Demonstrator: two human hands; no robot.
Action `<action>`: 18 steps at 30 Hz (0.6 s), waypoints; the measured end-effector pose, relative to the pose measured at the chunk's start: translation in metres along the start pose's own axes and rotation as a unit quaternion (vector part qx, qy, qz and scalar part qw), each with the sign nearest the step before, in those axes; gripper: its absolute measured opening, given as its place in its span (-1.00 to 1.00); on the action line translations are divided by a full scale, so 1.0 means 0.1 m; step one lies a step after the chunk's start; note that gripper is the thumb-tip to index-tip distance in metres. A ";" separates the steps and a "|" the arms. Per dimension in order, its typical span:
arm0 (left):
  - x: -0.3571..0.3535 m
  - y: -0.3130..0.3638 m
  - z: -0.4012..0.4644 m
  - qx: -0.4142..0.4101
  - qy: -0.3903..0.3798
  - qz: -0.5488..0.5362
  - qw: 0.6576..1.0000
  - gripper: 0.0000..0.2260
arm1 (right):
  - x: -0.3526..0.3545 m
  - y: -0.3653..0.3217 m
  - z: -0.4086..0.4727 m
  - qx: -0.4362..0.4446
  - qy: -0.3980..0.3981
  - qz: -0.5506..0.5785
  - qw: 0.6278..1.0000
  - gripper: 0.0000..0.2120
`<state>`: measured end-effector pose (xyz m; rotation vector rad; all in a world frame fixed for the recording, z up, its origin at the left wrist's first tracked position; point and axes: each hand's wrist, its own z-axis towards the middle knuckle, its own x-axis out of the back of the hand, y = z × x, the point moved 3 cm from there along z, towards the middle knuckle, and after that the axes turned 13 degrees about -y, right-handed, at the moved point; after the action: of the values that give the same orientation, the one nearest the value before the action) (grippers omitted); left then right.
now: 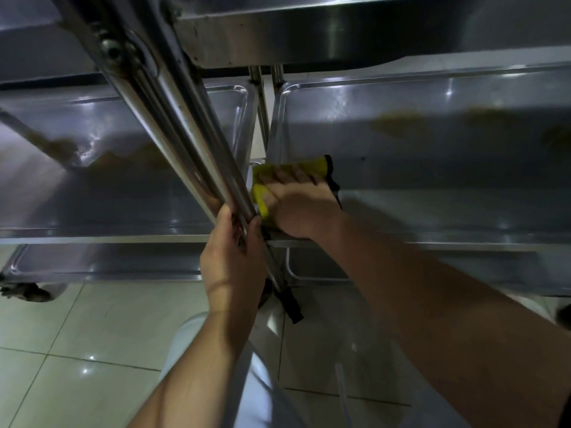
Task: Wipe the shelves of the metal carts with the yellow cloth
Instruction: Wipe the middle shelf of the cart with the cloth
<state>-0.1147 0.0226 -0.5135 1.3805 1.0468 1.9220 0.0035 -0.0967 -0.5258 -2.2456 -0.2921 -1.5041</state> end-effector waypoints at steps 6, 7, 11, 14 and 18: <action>0.01 0.04 0.00 0.028 0.013 0.039 0.999 -0.81 | -0.21 0.47 -0.79 -0.043 0.066 -0.043 0.996 -0.58; 0.01 0.05 -0.01 0.034 0.017 0.038 0.999 -0.81 | -0.20 0.65 -0.88 -0.083 0.075 -0.036 0.993 -0.60; 0.01 0.11 -0.03 0.009 0.025 0.039 0.999 -0.75 | -0.16 1.47 -1.31 -0.203 0.083 -0.037 0.975 -0.49; 0.01 0.12 -0.04 -0.001 0.029 0.035 0.999 -0.75 | -0.08 1.95 -1.48 -0.284 0.031 0.061 0.957 -0.45; -0.01 0.13 -0.05 -0.009 0.043 0.031 0.999 -0.76 | 0.01 1.86 -1.20 -0.327 0.032 0.108 0.938 -0.43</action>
<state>-0.1194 0.0138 -0.5042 1.3445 1.0352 2.0478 -0.0221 -0.3168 -0.5280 -2.5863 0.5427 -1.7201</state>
